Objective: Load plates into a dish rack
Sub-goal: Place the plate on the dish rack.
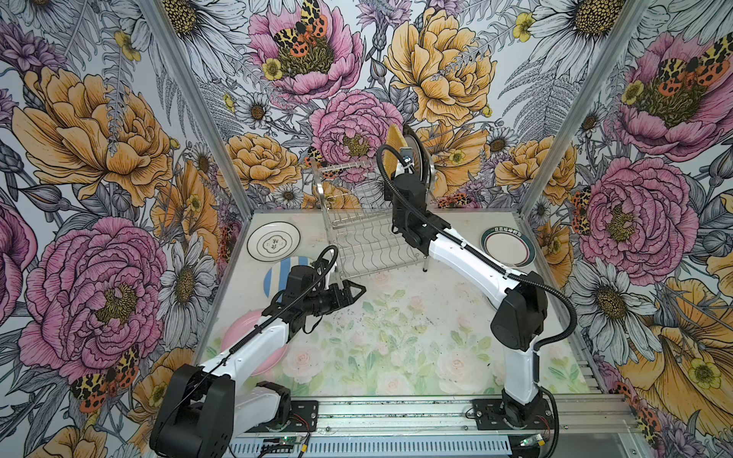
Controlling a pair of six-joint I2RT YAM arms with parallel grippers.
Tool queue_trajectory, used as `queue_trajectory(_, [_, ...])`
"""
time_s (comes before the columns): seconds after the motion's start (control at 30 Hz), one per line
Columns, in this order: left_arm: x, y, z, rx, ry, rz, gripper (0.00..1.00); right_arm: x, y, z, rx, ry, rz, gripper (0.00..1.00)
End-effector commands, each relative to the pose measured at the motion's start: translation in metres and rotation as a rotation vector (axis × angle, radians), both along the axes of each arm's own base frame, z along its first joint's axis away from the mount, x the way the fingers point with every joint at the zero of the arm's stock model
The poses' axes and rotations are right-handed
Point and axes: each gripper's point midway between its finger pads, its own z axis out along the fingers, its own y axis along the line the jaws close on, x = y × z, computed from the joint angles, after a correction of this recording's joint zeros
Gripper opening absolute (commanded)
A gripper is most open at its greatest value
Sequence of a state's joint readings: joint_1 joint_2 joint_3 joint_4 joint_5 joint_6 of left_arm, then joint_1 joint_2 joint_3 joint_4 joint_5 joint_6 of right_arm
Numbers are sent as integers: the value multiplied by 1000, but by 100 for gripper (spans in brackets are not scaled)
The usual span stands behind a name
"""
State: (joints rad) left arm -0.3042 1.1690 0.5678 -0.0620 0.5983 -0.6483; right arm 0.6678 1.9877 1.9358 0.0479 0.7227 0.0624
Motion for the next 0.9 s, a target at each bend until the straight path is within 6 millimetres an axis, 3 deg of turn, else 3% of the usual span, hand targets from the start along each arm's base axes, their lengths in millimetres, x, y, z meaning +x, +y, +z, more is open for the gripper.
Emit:
queue_trajectory(0.0, [2, 1, 5, -16, -19, 5, 99, -14, -11, 34, 42, -60, 12, 33])
queue_trajectory(0.47, [2, -4, 9, -14, -23, -2, 99, -36, -19, 58, 56, -73, 40, 49])
queue_trajectory(0.87, [3, -8, 14, -5, -35, -6, 99, -67, -24, 83, 86, -77, 94, 61])
